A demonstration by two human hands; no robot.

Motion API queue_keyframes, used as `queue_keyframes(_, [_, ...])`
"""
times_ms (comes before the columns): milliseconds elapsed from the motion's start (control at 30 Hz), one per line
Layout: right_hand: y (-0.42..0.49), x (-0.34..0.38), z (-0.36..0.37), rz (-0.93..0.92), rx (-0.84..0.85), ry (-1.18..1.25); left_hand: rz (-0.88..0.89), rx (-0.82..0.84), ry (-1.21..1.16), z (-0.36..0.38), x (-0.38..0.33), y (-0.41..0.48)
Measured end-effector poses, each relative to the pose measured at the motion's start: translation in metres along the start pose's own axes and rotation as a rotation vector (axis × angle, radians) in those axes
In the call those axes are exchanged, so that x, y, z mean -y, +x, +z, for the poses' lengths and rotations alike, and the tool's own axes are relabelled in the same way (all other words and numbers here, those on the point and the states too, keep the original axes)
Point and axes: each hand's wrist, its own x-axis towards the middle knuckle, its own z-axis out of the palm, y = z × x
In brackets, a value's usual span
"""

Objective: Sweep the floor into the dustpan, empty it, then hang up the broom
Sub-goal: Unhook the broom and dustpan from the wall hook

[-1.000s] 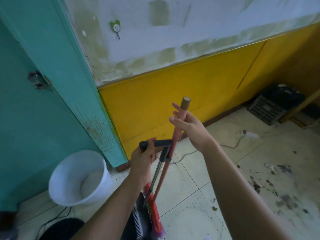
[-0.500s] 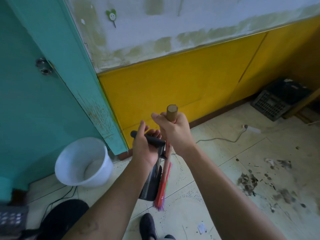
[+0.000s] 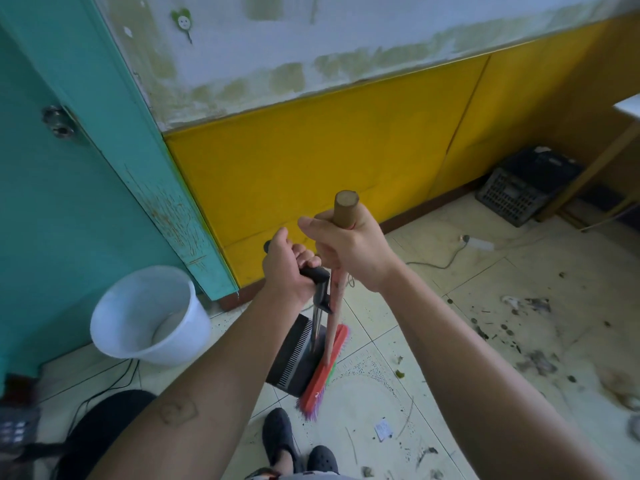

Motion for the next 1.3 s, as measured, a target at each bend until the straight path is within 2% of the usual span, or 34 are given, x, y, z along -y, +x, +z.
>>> queue_keyframes(67, [-0.012, 0.002, -0.004, 0.004, 0.031, 0.005, -0.001, 0.036, 0.106, -0.004, 0.003, 0.002])
queue_keyframes(133, [-0.026, 0.010, -0.018, 0.007, 0.019, 0.016, -0.018, -0.030, 0.120, -0.019, -0.009, 0.006])
queue_keyframes(200, [-0.038, 0.020, -0.047, 0.009, -0.087, 0.093, -0.040, -0.101, 0.117, -0.046, -0.032, 0.008])
queue_keyframes(300, [-0.050, 0.025, -0.087, -0.054, -0.268, 0.160, -0.148, -0.021, 0.214, -0.072, -0.049, 0.002])
queue_keyframes(433, [-0.050, -0.014, -0.087, -0.053, -0.469, -0.036, -0.250, 0.052, 0.550, -0.066, -0.016, -0.011])
queue_keyframes(533, [-0.050, -0.042, -0.085, -0.062, -0.588, -0.134, -0.236, -0.038, 0.759, -0.070, -0.006, -0.018])
queue_keyframes(667, [-0.055, -0.061, -0.088, -0.176, -0.793, -0.087, -0.181, -0.169, 1.060, -0.085, -0.009, -0.028])
queue_keyframes(767, [-0.055, -0.082, -0.095, -0.184, -0.851, -0.074, -0.138, -0.224, 1.251, -0.090, -0.006, -0.030])
queue_keyframes(867, [-0.058, -0.111, -0.087, 0.044, -0.717, -0.156, -0.079, -0.284, 1.390, -0.100, -0.004, -0.029])
queue_keyframes(1000, [-0.075, -0.166, -0.057, 0.492, -0.340, -0.462, -0.060, -0.347, 1.547, -0.121, -0.008, -0.035])
queue_keyframes(1133, [-0.093, -0.183, -0.025, 0.669, -0.124, -0.591, -0.068, -0.330, 1.606, -0.145, -0.017, -0.052])
queue_keyframes(1200, [-0.107, -0.177, -0.012, 0.779, 0.043, -0.438, -0.065, -0.316, 1.602, -0.160, -0.022, -0.062])
queue_keyframes(1300, [-0.132, -0.174, 0.000, 0.851, 0.153, 0.064, -0.066, -0.276, 1.577, -0.182, -0.029, -0.077])
